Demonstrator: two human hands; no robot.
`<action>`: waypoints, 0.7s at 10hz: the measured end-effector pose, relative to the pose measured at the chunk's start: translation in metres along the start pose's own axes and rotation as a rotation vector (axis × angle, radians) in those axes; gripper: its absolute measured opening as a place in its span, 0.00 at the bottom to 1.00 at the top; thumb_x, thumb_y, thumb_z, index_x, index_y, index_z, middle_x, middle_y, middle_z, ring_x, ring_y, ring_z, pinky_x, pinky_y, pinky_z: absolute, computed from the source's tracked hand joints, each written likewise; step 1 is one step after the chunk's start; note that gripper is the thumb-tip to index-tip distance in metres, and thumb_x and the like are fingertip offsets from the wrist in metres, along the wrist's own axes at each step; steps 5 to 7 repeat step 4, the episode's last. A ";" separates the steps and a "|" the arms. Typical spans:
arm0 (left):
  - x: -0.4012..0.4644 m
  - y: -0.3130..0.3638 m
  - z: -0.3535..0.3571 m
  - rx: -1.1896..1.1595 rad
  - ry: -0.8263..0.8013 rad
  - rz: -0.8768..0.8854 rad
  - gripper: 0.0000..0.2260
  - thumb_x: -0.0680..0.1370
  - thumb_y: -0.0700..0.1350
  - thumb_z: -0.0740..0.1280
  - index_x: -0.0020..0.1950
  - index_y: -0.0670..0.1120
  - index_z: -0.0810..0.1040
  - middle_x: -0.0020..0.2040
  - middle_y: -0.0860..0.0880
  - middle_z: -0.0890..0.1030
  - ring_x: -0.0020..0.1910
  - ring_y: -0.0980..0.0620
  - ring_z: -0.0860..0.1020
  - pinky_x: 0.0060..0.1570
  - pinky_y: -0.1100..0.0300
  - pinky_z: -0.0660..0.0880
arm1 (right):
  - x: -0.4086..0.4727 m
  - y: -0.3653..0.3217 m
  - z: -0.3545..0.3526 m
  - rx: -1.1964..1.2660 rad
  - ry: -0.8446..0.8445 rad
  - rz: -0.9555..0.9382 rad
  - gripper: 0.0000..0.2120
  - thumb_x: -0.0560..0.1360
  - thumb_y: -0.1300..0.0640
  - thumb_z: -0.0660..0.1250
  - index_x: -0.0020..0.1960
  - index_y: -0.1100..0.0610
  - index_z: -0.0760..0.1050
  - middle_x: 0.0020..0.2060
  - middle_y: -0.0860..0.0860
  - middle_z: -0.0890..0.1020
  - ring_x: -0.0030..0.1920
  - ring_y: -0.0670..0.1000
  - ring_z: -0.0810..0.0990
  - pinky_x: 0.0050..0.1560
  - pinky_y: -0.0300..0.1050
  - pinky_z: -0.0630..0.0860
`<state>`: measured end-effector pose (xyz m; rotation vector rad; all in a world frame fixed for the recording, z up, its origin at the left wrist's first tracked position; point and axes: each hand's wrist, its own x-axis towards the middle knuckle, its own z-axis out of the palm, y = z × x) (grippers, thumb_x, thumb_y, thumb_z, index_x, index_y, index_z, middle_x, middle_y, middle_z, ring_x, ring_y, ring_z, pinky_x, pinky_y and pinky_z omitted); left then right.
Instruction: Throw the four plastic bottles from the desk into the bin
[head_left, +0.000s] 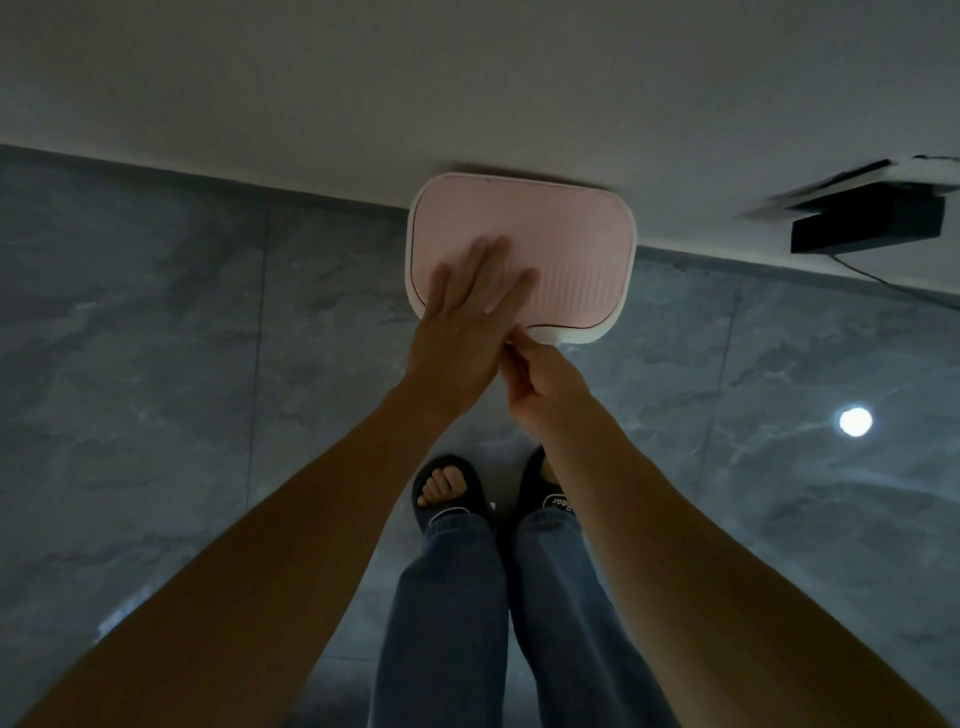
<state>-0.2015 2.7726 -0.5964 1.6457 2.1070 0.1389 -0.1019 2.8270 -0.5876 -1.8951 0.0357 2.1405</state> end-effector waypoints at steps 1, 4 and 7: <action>0.001 -0.003 0.001 -0.014 0.003 -0.001 0.31 0.81 0.44 0.62 0.82 0.50 0.55 0.84 0.41 0.47 0.82 0.40 0.43 0.79 0.35 0.50 | 0.000 0.000 -0.002 -0.059 -0.026 -0.010 0.09 0.77 0.62 0.70 0.56 0.65 0.80 0.55 0.61 0.85 0.58 0.56 0.84 0.63 0.51 0.79; -0.045 0.023 -0.035 -0.321 0.025 -0.191 0.12 0.83 0.46 0.59 0.63 0.49 0.78 0.60 0.47 0.81 0.59 0.46 0.79 0.53 0.51 0.80 | -0.059 -0.002 -0.043 -0.451 0.052 -0.105 0.10 0.79 0.58 0.68 0.59 0.57 0.79 0.52 0.59 0.85 0.52 0.58 0.86 0.55 0.53 0.83; -0.045 0.023 -0.035 -0.321 0.025 -0.191 0.12 0.83 0.46 0.59 0.63 0.49 0.78 0.60 0.47 0.81 0.59 0.46 0.79 0.53 0.51 0.80 | -0.059 -0.002 -0.043 -0.451 0.052 -0.105 0.10 0.79 0.58 0.68 0.59 0.57 0.79 0.52 0.59 0.85 0.52 0.58 0.86 0.55 0.53 0.83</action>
